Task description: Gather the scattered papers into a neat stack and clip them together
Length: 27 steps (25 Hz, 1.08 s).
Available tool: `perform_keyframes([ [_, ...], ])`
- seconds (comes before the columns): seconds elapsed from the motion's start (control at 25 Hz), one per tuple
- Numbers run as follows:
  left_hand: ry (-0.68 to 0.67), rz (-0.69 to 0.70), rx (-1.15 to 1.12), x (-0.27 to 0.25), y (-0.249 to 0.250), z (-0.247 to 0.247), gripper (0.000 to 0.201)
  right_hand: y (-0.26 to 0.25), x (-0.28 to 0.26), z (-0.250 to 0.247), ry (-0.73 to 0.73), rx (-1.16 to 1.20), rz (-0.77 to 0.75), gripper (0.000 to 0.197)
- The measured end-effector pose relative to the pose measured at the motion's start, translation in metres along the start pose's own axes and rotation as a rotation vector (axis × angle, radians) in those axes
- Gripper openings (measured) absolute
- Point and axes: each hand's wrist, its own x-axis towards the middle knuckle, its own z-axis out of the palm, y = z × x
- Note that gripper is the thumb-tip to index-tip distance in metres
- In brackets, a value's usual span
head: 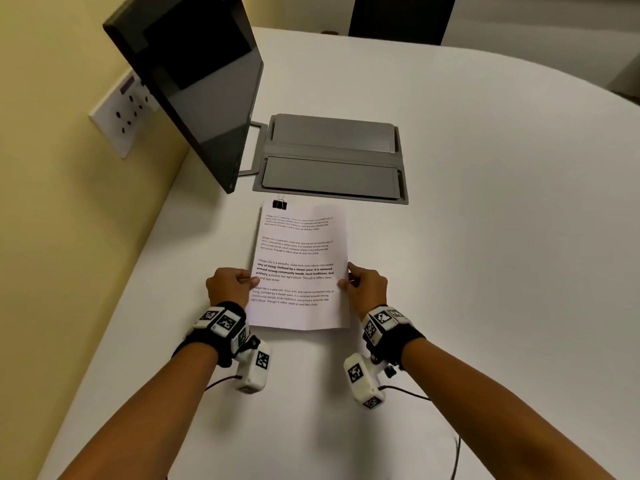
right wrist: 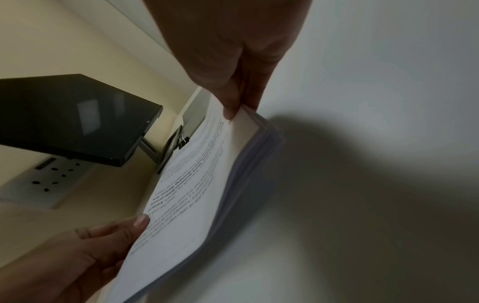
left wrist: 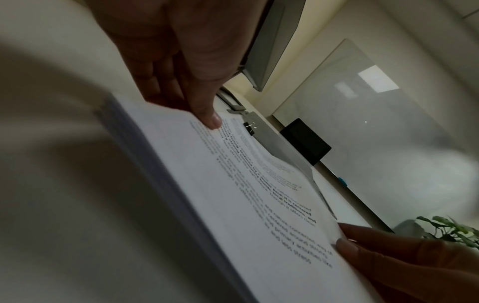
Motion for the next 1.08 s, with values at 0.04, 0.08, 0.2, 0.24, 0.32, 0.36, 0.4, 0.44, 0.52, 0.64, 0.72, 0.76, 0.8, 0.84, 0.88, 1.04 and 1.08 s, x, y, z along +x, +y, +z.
perform_keyframes([
  [0.04,-0.012,-0.003,0.004,0.004,-0.002,0.000,0.026,0.000,0.002,0.002,-0.008,-0.031,-0.001,0.033],
  [0.08,-0.023,-0.010,0.012,0.009,-0.004,0.000,0.027,-0.001,0.004,0.006,-0.015,-0.058,-0.002,0.033],
  [0.2,-0.032,-0.019,0.020,0.018,-0.006,-0.001,0.028,-0.003,0.012,0.015,-0.012,-0.129,-0.008,0.031],
  [0.24,-0.033,-0.022,0.016,0.020,-0.006,-0.001,0.028,-0.004,0.015,0.016,-0.013,-0.170,-0.005,0.031],
  [0.32,-0.025,-0.027,0.016,0.024,-0.003,-0.001,0.029,-0.005,0.022,0.018,-0.017,-0.235,-0.015,0.032],
  [0.36,-0.017,-0.025,0.023,0.026,-0.002,-0.001,0.029,-0.004,0.025,0.019,-0.018,-0.266,-0.034,0.033],
  [0.4,-0.011,-0.025,0.026,0.028,-0.001,0.000,0.029,-0.004,0.028,0.020,-0.023,-0.298,-0.049,0.035],
  [0.44,-0.002,-0.023,0.028,0.029,-0.002,0.001,0.029,-0.003,0.032,0.021,-0.028,-0.322,-0.065,0.039],
  [0.52,0.013,-0.009,0.029,0.031,-0.003,0.002,0.028,-0.001,0.038,0.024,-0.047,-0.349,-0.086,0.047],
  [0.64,0.021,0.016,0.015,0.032,-0.005,0.002,0.025,0.001,0.039,0.024,-0.033,-0.341,-0.124,0.051],
  [0.72,0.027,0.016,0.009,0.032,-0.006,0.002,0.022,0.002,0.038,0.023,-0.006,-0.291,-0.145,0.051],
  [0.76,0.030,0.020,0.013,0.031,-0.007,0.002,0.021,0.005,0.038,0.023,0.012,-0.256,-0.162,0.050],
  [0.8,0.034,0.022,0.014,0.030,-0.006,0.001,0.020,0.003,0.036,0.020,0.031,-0.216,-0.163,0.048],
  [0.84,0.041,0.029,0.022,0.030,-0.006,0.001,0.020,0.005,0.037,0.018,0.060,-0.172,-0.174,0.043],
  [0.88,0.040,0.027,0.013,0.028,-0.007,0.000,0.020,0.002,0.033,0.014,0.080,-0.147,-0.180,0.037],
  [1.04,0.061,-0.098,-0.118,0.024,-0.001,0.002,0.018,-0.005,0.023,-0.013,0.284,0.014,-0.174,0.016],
  [1.08,0.055,-0.143,-0.185,0.020,0.004,0.003,0.020,-0.006,0.020,-0.020,0.364,0.105,-0.156,0.014],
])
